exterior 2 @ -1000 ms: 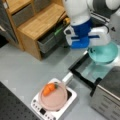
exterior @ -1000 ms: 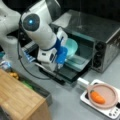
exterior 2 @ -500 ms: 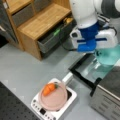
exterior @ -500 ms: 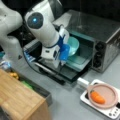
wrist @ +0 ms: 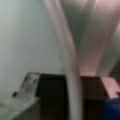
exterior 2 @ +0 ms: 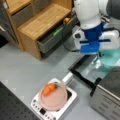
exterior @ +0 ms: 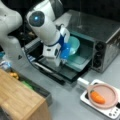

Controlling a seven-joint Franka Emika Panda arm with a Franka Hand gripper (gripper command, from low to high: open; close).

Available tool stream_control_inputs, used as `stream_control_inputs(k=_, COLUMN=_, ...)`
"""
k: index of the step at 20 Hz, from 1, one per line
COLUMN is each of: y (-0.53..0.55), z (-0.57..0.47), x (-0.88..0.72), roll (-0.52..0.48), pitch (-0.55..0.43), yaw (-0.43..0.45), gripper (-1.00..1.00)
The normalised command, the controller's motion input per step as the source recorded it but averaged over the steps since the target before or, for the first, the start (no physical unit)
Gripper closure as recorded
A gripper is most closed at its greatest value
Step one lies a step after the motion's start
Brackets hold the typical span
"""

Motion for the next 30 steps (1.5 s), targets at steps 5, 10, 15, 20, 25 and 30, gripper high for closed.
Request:
stream_control_inputs(k=5, y=0.01, z=-0.13, x=-0.25, roll=0.032, pitch=-0.249, yaw=-0.128, gripper=1.00)
stream_control_inputs(k=10, y=0.06, z=-0.11, x=-0.23, roll=0.005, pitch=-0.226, yaw=-0.120, gripper=1.00)
stream_control_inputs(k=15, y=0.09, z=-0.11, x=-0.19, roll=-0.009, pitch=-0.207, yaw=-0.113, gripper=-1.00)
stream_control_inputs(k=20, y=0.08, z=-0.12, x=-0.14, roll=-0.008, pitch=-0.202, yaw=-0.100, gripper=-1.00)
stream_control_inputs(k=25, y=0.04, z=-0.09, x=-0.13, roll=0.004, pitch=-0.170, yaw=-0.088, gripper=-1.00)
stream_control_inputs(k=30, y=0.00, z=-0.06, x=-0.11, roll=0.012, pitch=-0.146, yaw=-0.075, gripper=-1.00)
